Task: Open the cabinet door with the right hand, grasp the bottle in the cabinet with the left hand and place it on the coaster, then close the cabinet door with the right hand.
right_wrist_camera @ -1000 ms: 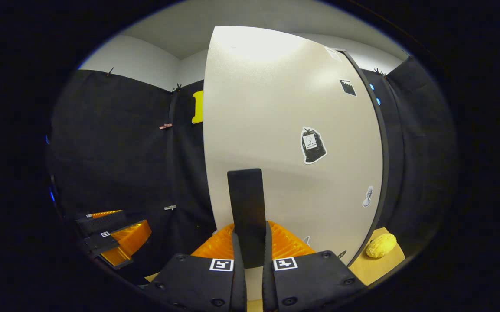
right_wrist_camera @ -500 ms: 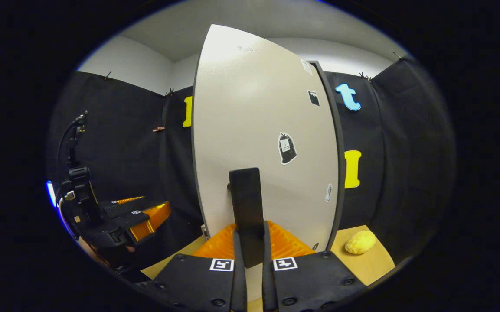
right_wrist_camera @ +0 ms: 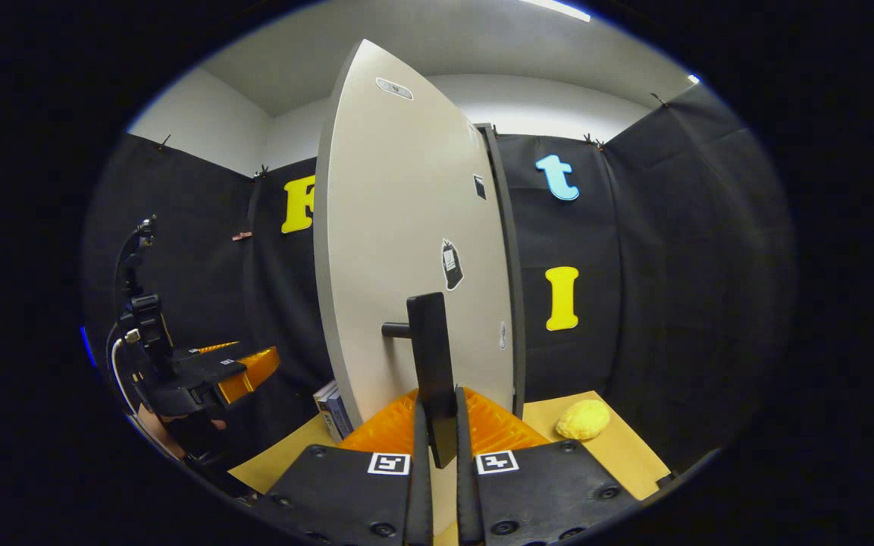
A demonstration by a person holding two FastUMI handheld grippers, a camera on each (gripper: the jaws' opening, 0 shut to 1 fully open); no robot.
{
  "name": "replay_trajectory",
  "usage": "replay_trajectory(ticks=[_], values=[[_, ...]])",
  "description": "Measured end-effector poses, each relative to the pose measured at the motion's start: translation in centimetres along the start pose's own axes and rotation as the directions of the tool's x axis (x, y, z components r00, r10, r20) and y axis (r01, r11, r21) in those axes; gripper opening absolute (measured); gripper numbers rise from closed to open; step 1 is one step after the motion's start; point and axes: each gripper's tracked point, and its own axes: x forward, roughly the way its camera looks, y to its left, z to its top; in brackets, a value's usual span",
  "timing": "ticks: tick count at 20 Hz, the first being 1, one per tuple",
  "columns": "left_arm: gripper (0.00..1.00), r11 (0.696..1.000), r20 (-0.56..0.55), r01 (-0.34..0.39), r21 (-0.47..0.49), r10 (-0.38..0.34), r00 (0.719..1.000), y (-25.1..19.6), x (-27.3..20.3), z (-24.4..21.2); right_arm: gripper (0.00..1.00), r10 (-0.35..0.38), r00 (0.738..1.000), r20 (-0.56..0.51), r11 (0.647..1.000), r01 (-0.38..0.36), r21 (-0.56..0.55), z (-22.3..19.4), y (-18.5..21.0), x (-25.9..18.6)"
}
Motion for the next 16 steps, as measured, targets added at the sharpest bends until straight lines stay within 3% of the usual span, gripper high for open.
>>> replay_trajectory(ticks=[12,16], values=[[0.95,1.0,-0.027,-0.01,0.009,0.01,1.0,-6.3,0.9,-0.7,0.11,-0.124,0.991,0.049,0.992,0.125,-0.009,2.0,-9.4,-2.9],[0.96,1.0,-0.026,0.007,0.027,-0.006,1.0,-9.2,2.0,-0.1,0.11,-0.056,0.998,0.034,0.998,0.054,0.044,2.2,-9.2,-3.1]])
